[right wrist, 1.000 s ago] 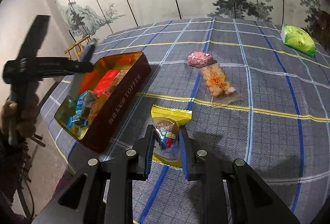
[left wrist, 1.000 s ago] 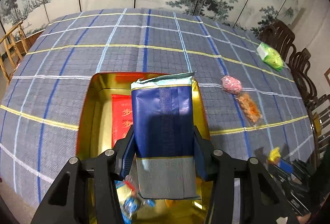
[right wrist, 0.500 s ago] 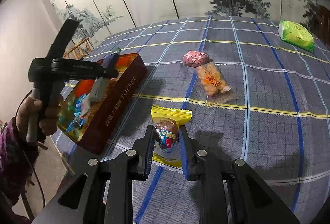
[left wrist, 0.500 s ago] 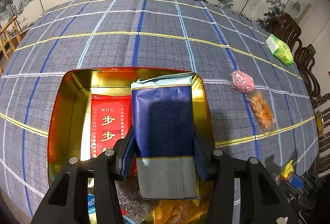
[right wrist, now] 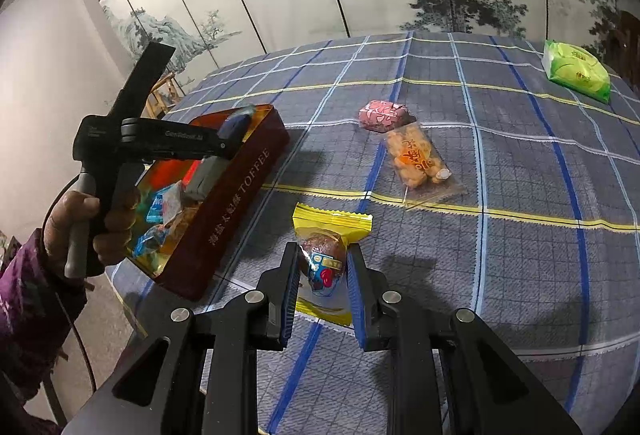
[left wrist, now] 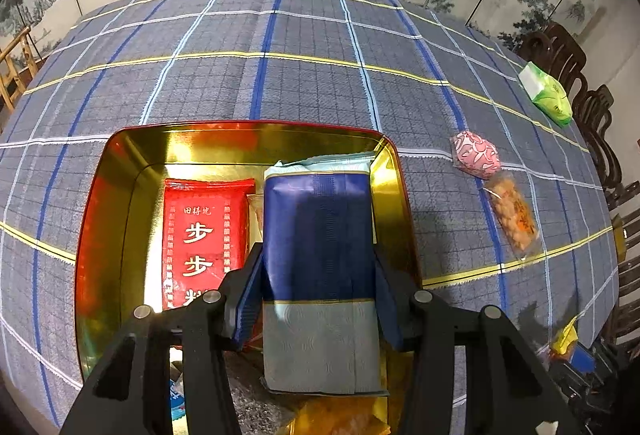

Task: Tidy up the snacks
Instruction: 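Lower the blue-and-white box into the gold tin and open the left gripper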

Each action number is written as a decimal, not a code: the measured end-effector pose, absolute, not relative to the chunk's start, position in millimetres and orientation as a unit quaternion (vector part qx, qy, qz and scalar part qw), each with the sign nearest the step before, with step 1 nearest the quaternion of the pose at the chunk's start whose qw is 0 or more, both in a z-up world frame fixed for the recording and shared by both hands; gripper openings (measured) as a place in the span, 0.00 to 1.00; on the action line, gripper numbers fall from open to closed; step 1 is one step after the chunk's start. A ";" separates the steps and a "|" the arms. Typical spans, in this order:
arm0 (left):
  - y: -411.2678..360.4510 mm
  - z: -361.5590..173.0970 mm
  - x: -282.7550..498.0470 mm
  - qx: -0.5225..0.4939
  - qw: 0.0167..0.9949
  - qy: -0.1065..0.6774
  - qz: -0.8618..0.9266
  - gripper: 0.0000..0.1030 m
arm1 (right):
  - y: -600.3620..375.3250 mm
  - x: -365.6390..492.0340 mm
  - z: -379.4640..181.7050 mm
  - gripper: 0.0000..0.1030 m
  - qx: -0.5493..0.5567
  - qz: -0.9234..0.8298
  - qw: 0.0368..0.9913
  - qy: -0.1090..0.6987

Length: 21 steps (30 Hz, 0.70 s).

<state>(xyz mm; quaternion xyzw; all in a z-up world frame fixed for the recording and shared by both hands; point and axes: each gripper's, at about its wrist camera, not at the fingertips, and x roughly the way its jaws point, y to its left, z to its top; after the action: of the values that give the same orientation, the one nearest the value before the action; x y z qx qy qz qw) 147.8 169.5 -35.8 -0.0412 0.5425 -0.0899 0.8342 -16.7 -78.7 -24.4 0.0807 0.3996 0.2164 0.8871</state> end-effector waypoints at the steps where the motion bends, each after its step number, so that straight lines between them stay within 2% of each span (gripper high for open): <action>1: 169.9 -36.1 147.5 -0.042 0.835 0.542 -0.091 0.45 | -78.6 -16.7 -24.1 0.23 0.081 0.216 0.887 0.399; 12: 190.1 -14.6 134.0 -0.074 0.845 0.520 -0.103 0.48 | -76.0 -17.4 -22.4 0.23 0.080 0.218 0.887 0.398; 21: 215.7 22.9 87.0 -0.071 0.873 0.476 -0.073 0.65 | -59.9 -18.3 -5.8 0.23 0.069 0.237 0.888 0.387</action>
<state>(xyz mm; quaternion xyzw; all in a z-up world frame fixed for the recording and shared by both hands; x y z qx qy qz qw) 87.0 215.7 22.9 -0.0710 0.4764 -0.0732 0.8733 -18.3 -59.9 -5.8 0.0687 0.3874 0.2372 0.8882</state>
